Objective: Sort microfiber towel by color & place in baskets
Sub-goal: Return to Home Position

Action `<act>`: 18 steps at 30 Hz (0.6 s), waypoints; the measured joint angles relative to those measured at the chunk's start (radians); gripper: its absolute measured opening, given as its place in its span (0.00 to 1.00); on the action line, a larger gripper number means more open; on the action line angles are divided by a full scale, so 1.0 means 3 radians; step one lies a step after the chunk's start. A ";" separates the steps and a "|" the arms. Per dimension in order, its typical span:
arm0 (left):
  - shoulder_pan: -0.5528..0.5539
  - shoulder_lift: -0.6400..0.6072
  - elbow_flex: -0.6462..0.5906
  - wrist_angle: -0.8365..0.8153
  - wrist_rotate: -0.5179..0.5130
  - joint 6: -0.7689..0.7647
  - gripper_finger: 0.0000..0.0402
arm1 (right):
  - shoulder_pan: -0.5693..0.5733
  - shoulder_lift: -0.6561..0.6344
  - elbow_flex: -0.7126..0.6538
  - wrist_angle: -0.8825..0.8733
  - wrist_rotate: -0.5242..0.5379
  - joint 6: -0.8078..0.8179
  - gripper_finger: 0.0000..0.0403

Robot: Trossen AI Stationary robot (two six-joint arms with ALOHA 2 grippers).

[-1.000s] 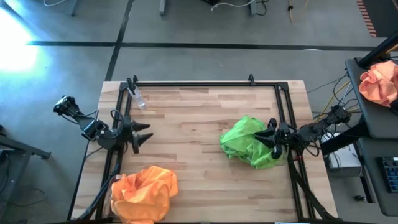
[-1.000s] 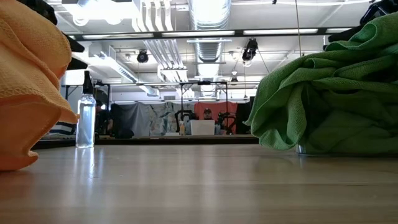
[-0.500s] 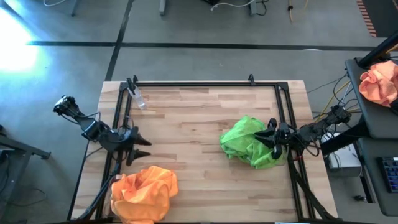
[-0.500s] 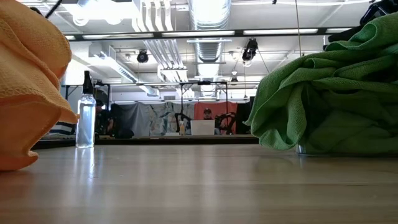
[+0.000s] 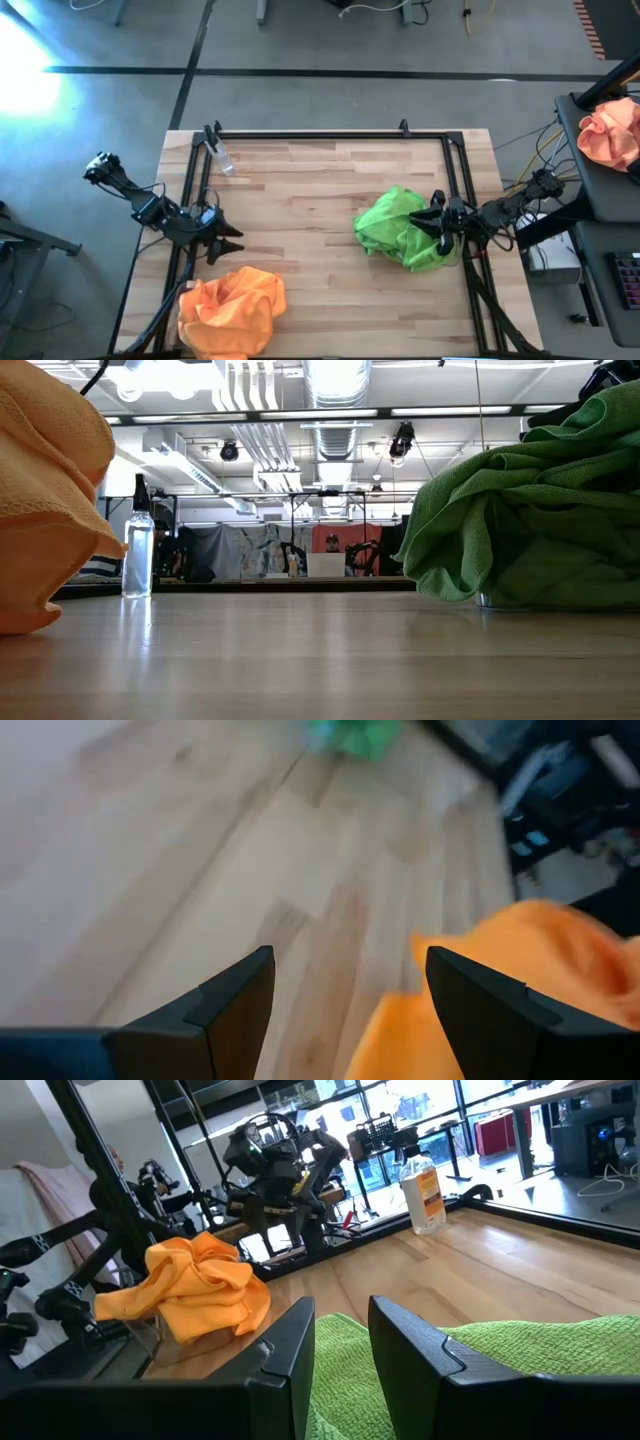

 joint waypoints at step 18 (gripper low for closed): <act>0.0001 -0.0119 -0.0253 0.1675 0.1671 0.2904 0.61 | 0.0001 -0.0004 -0.0001 0.0037 0.0000 0.0000 0.23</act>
